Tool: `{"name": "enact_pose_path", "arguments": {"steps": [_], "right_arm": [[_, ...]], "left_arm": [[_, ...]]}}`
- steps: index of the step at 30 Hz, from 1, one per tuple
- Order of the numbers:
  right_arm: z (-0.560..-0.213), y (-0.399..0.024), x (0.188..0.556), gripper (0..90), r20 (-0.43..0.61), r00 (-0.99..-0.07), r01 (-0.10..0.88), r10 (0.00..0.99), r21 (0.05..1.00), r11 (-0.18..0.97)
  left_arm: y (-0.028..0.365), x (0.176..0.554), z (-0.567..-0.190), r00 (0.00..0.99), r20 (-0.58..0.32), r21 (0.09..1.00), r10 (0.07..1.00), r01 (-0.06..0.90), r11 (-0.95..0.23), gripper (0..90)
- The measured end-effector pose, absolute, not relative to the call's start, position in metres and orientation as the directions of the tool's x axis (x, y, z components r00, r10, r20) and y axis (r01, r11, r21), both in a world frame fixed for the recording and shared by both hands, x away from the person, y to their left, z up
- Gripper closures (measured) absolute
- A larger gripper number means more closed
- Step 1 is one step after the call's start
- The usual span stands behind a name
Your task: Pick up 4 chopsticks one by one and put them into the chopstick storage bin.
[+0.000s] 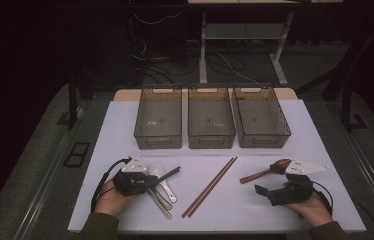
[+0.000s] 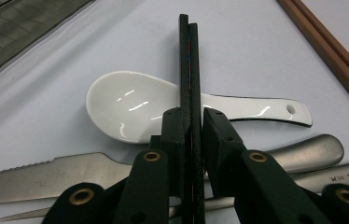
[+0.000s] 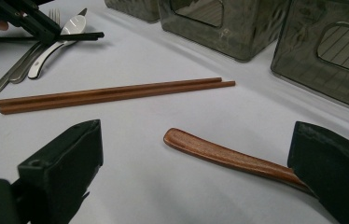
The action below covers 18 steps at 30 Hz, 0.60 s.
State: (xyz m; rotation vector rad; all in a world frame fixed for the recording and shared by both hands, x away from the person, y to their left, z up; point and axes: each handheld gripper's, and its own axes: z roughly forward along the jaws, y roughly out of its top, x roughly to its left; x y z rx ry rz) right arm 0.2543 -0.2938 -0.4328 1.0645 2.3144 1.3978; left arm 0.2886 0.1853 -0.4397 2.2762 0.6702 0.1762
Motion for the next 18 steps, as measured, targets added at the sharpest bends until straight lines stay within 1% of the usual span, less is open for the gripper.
{"name": "enact_pose_path", "arguments": {"steps": [8, 13, 14, 18], "right_arm": [[-0.433, -0.294, 0.254, 2.9, 0.161, -0.707, 0.462, 0.689, 0.842, 0.278], [-0.433, -0.294, 0.255, 2.9, 0.158, -0.708, 0.458, 0.688, 0.844, 0.278], [-0.433, -0.294, 0.255, 2.9, 0.158, -0.708, 0.459, 0.688, 0.844, 0.278], [-0.432, -0.294, 0.254, 2.9, 0.158, -0.708, 0.459, 0.688, 0.844, 0.278]], "left_arm": [[0.185, 0.287, -0.439, 0.858, -0.072, 0.707, 0.509, 0.404, -0.581, 71.2], [0.189, 0.282, -0.431, 0.849, -0.084, 0.741, 0.522, 0.404, -0.536, 68.4], [0.193, 0.28, -0.428, 0.841, -0.099, 0.754, 0.531, 0.412, -0.512, 67.7], [0.198, 0.275, -0.424, 0.832, -0.121, 0.759, 0.541, 0.429, -0.489, 65.5]]}}
